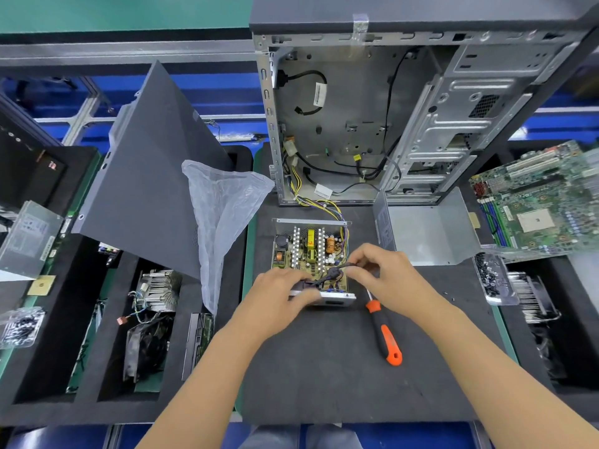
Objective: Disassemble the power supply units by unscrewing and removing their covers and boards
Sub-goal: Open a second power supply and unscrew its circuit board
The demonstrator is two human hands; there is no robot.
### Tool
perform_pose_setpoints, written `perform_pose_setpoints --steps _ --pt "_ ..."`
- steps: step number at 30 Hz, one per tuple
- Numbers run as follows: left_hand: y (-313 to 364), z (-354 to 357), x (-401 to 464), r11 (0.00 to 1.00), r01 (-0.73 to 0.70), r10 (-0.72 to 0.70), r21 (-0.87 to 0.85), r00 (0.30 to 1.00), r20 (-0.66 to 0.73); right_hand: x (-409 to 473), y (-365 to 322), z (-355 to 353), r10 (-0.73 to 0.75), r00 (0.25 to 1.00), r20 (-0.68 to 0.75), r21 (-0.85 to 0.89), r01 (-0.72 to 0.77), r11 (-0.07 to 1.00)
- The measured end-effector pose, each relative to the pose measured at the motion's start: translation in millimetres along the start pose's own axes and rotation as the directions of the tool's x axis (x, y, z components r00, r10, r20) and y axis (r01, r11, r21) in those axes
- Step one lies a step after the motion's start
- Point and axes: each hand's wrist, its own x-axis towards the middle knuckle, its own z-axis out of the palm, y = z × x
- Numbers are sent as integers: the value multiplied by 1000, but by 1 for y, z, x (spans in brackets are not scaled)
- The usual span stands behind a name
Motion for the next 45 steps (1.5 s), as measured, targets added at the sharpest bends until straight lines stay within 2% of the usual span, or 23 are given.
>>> perform_pose_setpoints --steps 2,7,12,16,20,26,30,34,37,40,42,45 --pt "-3 -9 5 993 74 -72 -89 997 32 0 -4 -2 19 1000 18 52 -20 998" --pt "-5 -26 22 982 185 -180 -49 979 97 -1 -4 -1 54 998 16 63 -55 997" --pt "-4 -27 26 981 186 -183 -55 981 62 -2 -3 2 98 995 -9 106 -96 990" --pt "-6 -21 20 988 135 -135 -71 991 -7 -3 -5 6 124 992 -23 140 -119 983" --pt "-1 -33 21 962 151 -169 -228 984 -60 -2 -9 11 131 991 -30 199 -123 972" --pt "8 -56 31 935 132 -159 -329 986 -57 -3 -33 12 98 994 -51 377 -72 923" --pt "16 -61 30 829 123 -179 -546 983 -49 -3 -47 5 74 995 -74 458 -32 888" --pt "28 -59 29 758 114 -166 -642 986 -21 -8 -51 -5 93 993 -78 433 -50 900" --pt "40 -52 30 706 110 -166 -700 986 -12 -12 -48 -11 136 982 -133 493 -53 868" --pt "46 -42 33 681 95 -216 -726 974 -75 -15 -37 -25 201 960 -197 507 -76 858" --pt "45 -37 33 708 69 -229 -703 964 -136 -19 -25 -40 273 924 -267 500 -110 859" --pt "36 -29 27 820 66 -197 -569 965 -171 -24 -3 -67 368 820 -439 481 -131 867"
